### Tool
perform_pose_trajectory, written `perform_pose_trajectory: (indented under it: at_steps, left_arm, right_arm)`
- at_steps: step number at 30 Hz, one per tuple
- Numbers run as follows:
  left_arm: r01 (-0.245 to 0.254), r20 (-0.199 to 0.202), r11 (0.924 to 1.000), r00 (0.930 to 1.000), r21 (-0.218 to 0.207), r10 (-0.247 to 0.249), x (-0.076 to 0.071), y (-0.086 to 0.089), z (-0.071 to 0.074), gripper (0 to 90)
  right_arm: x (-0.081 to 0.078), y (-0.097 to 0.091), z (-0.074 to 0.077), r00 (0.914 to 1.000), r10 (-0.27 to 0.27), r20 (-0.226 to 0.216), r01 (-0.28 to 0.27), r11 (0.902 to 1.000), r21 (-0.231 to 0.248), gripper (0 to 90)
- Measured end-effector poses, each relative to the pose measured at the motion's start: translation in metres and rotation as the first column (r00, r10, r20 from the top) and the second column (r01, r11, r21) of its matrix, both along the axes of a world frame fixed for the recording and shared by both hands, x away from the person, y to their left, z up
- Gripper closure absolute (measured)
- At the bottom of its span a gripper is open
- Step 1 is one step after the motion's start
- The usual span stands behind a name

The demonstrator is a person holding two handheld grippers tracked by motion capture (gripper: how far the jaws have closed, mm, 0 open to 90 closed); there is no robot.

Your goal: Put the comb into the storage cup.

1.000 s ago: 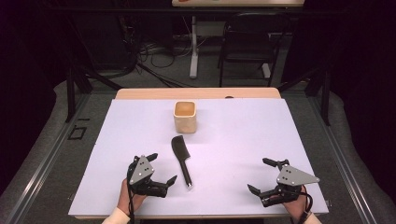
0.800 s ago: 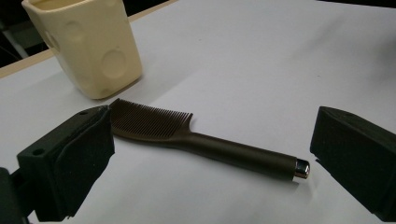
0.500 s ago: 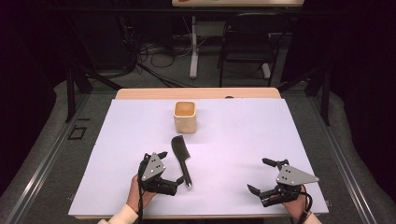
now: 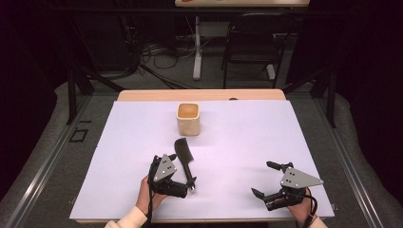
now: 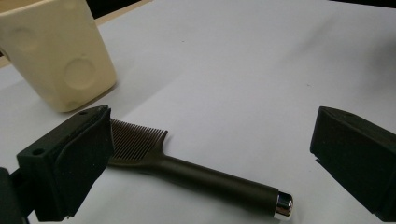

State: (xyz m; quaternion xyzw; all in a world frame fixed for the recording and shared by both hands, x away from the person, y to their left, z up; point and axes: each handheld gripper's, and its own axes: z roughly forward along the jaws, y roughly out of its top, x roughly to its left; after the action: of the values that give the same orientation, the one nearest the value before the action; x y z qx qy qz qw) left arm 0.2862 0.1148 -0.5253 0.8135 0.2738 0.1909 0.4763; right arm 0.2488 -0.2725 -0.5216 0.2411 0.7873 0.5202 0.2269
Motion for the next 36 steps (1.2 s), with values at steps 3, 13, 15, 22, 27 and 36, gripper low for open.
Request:
perform_pose_trajectory:
  at_steps: [3,13,15,22,27,36]
  left_arm:
    - [0.004,-0.007,1.0,1.0,0.004,-0.004,0.001,-0.004,-0.001,0.0]
    - [0.033,-0.039,0.9983,0.9988,0.048,-0.031,0.004,-0.017,-0.005,11.7]
    - [0.037,-0.04,0.9978,0.9986,0.055,-0.035,0.006,-0.019,-0.006,16.8]
    - [0.095,-0.105,0.9936,0.9905,0.061,-0.088,0.009,-0.024,-0.01,65.2]
    - [0.098,-0.132,0.9926,0.9874,0.072,-0.088,0.011,-0.024,-0.013,82.9]
    - [0.147,-0.201,0.9847,0.9714,0.093,-0.126,0.012,-0.029,-0.019,90.0]
  right_arm:
    - [0.0,-0.001,0.0,1.0,0.0,0.001,0.0,1.0,0.0,0.0]
    - [0.001,0.001,-0.001,1.0,0.002,-0.004,-0.002,1.0,-0.004,0.0]
    - [0.001,0.0,-0.001,1.0,0.002,-0.003,-0.002,1.0,-0.002,0.0]
    - [0.0,0.0,-0.001,1.0,0.003,-0.007,-0.003,0.9999,-0.011,0.0]
    - [0.0,0.0,-0.001,1.0,0.003,-0.007,-0.003,0.9999,-0.011,0.0]
    - [0.0,0.0,-0.001,1.0,0.003,-0.005,-0.003,0.9999,-0.011,0.1]
